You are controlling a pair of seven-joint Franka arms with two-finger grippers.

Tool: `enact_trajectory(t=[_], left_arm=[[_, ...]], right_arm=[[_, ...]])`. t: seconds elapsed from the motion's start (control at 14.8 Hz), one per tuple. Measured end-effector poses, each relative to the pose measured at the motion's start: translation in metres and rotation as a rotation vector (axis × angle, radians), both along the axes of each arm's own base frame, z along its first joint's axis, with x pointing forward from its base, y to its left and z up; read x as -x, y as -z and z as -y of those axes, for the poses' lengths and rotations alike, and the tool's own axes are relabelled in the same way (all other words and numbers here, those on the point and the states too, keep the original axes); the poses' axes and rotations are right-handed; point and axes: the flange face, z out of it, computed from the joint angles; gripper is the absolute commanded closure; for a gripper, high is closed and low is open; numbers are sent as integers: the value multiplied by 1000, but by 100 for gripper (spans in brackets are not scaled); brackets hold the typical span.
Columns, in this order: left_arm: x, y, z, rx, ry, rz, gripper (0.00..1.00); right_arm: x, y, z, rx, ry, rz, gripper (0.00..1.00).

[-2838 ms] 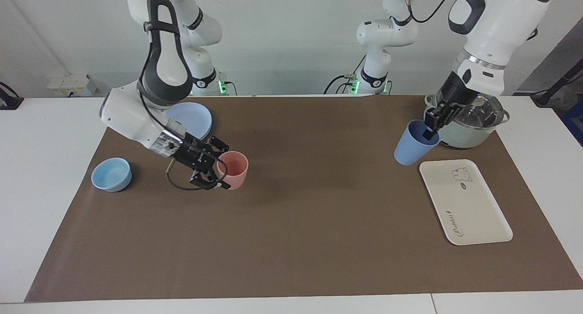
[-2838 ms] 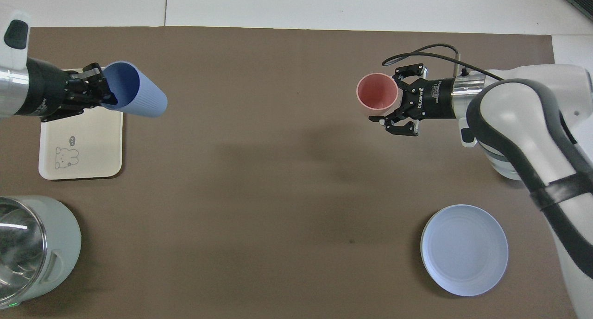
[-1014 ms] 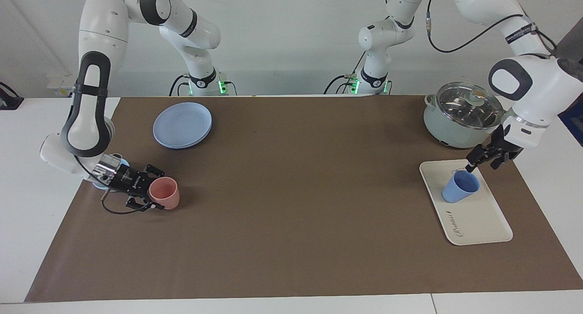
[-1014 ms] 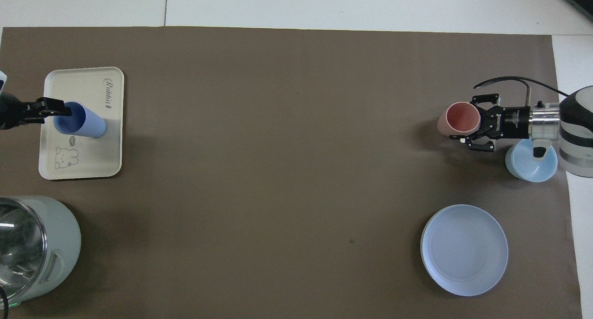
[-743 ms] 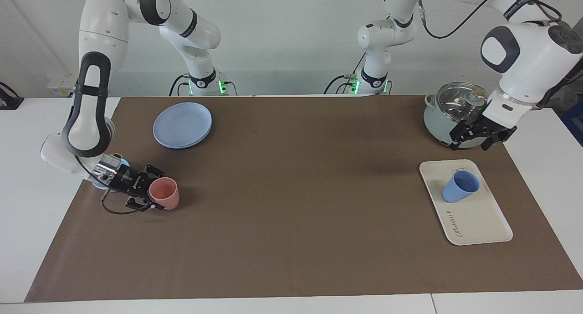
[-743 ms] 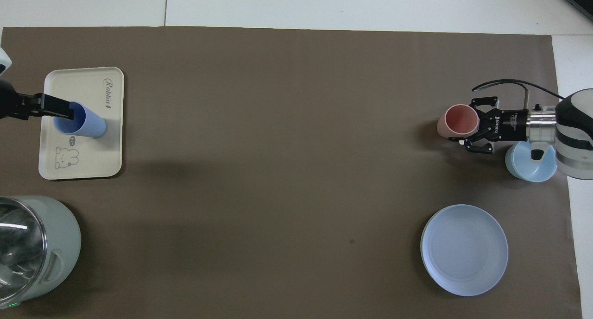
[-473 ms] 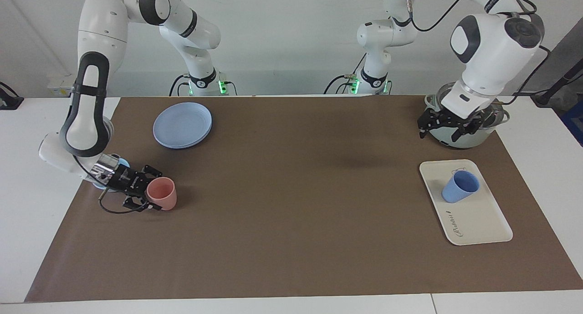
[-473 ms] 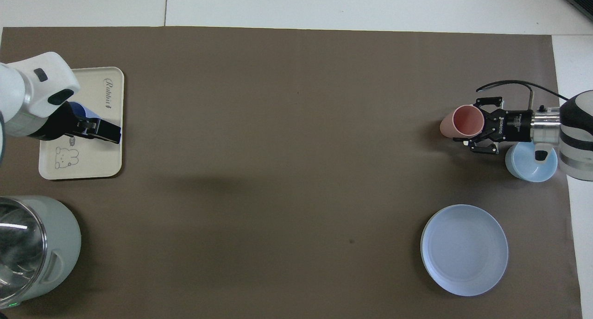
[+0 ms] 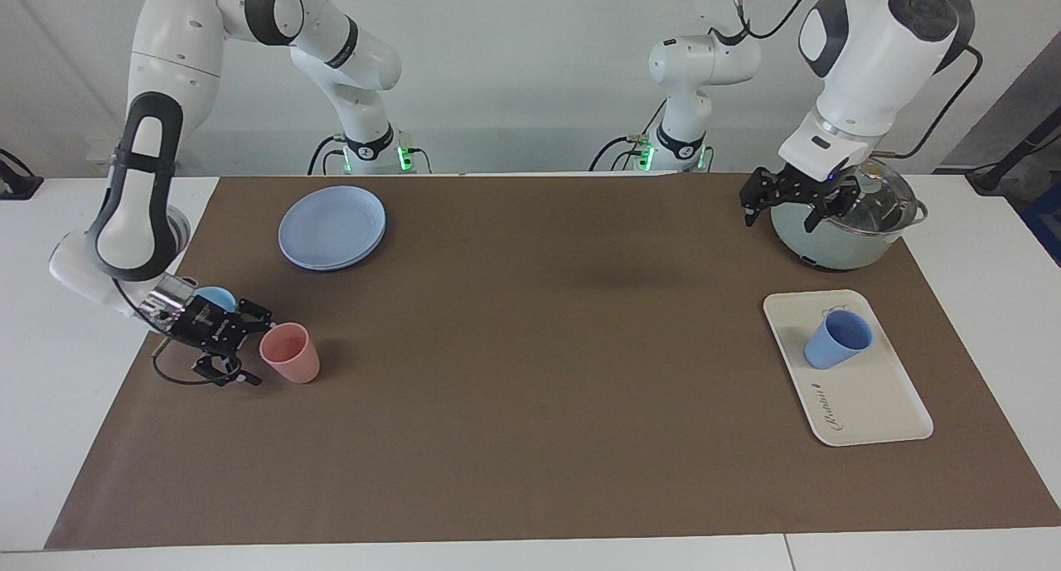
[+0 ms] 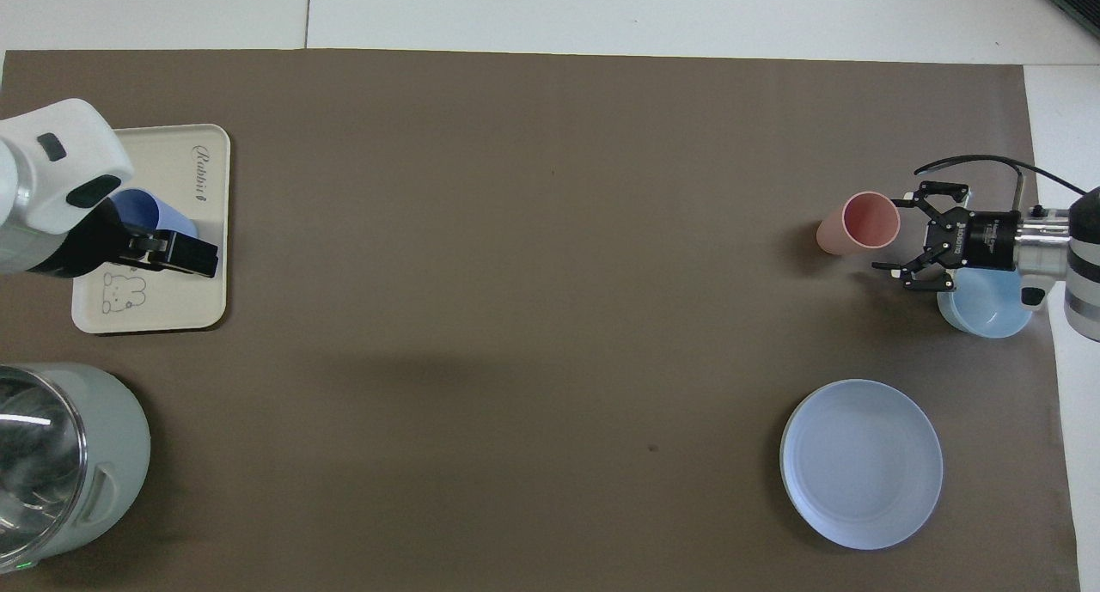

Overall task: Place cup on tray
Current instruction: 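Release the pink cup on the table and raise the right gripper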

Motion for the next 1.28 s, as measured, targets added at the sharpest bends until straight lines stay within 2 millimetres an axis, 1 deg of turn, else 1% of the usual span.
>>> enact_trajectory(t=[0.14,0.2,0.34,0.41,0.54,0.68,0.81,0.95,1.08,1.28], left_arm=[[5,-29,-4,4,-7,0,0],[7,-39,-7,14,-12,2,0],[9,-50,-13,24,-26,6,0],[8,-50,-16,25,-31,6,0],[8,-45,-18,24,-36,-5,0],[8,-38,-19,23,-37,-19,0],[11,-26,-18,20,-34,-37,0],[14,-20,-17,18,-34,-42,0],[15,-21,-17,19,-34,-33,0],[16,-21,-21,19,-41,-31,0]], right_arm=[[3,-5,7,99,-103,14,2],[4,-14,10,167,-164,26,2],[2,-41,13,308,-273,65,2],[1,-56,12,363,-319,81,2],[3,-88,12,473,-421,113,2],[4,-117,6,570,-523,143,2],[2,-141,-12,637,-606,160,1],[2,-161,-39,669,-686,164,1],[3,-179,-71,697,-778,170,1],[8,-211,-127,726,-941,217,1]])
